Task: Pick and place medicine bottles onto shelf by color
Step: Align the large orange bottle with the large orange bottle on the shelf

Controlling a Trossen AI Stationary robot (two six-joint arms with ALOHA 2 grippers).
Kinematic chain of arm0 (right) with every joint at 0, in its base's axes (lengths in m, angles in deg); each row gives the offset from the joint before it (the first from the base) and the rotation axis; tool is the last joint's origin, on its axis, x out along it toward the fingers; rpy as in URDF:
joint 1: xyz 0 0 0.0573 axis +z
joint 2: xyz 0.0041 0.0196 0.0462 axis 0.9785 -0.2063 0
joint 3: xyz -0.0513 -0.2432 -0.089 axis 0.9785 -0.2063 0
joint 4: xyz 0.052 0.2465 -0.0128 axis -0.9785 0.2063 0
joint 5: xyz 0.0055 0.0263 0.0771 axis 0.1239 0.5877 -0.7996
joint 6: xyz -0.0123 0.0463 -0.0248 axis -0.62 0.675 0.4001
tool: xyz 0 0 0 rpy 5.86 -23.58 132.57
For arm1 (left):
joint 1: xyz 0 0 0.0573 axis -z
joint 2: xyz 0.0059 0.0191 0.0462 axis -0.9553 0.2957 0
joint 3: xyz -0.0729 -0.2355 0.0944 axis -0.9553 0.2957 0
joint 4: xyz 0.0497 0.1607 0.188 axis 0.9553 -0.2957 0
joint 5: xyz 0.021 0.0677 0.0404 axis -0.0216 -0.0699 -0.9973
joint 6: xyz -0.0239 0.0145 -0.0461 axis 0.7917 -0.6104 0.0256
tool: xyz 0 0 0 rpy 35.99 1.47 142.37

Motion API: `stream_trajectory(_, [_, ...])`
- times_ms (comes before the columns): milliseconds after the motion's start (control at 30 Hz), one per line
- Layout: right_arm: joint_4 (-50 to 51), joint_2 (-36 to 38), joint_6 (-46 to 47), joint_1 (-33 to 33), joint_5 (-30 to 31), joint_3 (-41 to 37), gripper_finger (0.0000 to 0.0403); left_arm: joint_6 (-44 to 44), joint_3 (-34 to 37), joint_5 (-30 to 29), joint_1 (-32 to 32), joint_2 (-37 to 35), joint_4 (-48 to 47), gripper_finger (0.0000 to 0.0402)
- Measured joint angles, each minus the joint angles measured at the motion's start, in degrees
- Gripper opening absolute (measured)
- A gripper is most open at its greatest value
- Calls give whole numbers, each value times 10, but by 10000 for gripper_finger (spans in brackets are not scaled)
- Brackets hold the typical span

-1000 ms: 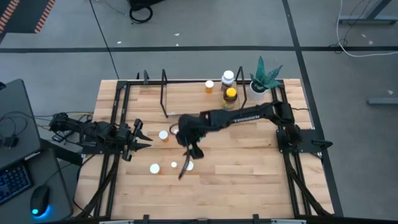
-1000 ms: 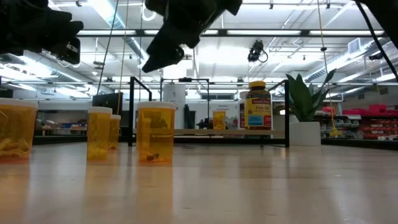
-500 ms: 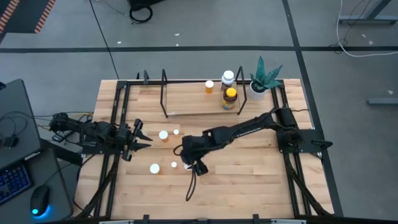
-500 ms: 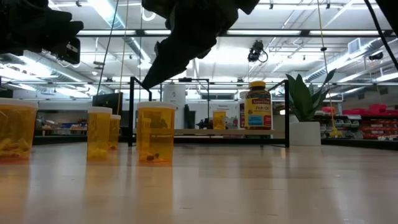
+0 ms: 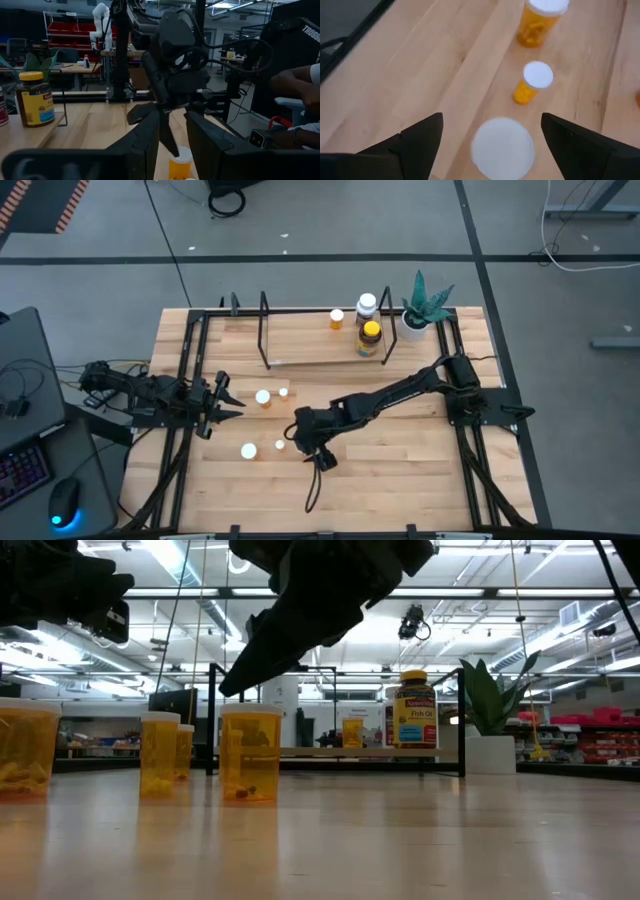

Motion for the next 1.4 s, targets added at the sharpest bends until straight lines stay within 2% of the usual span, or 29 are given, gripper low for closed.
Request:
stream_trajectory(200, [-32, 0, -1, -2, 27, -35, 352, 0, 0, 0, 0, 0, 0, 107])
stream_trajectory(467, [-84, 0, 1, -5, 28, -70, 340, 0, 0, 0, 0, 0, 0, 107])
stream_trajectory(1100, [-98, 0, 30, -10, 42, -71, 233, 0, 0, 0, 0, 0, 0, 107])
stream_trajectory(1200, [-94, 0, 37, -16, 42, -70, 227, 0, 0, 0, 0, 0, 0, 107])
stream_trajectory(1400, [-61, 15, 39, -29, 86, -70, 236, 0, 0, 0, 0, 0, 0, 107])
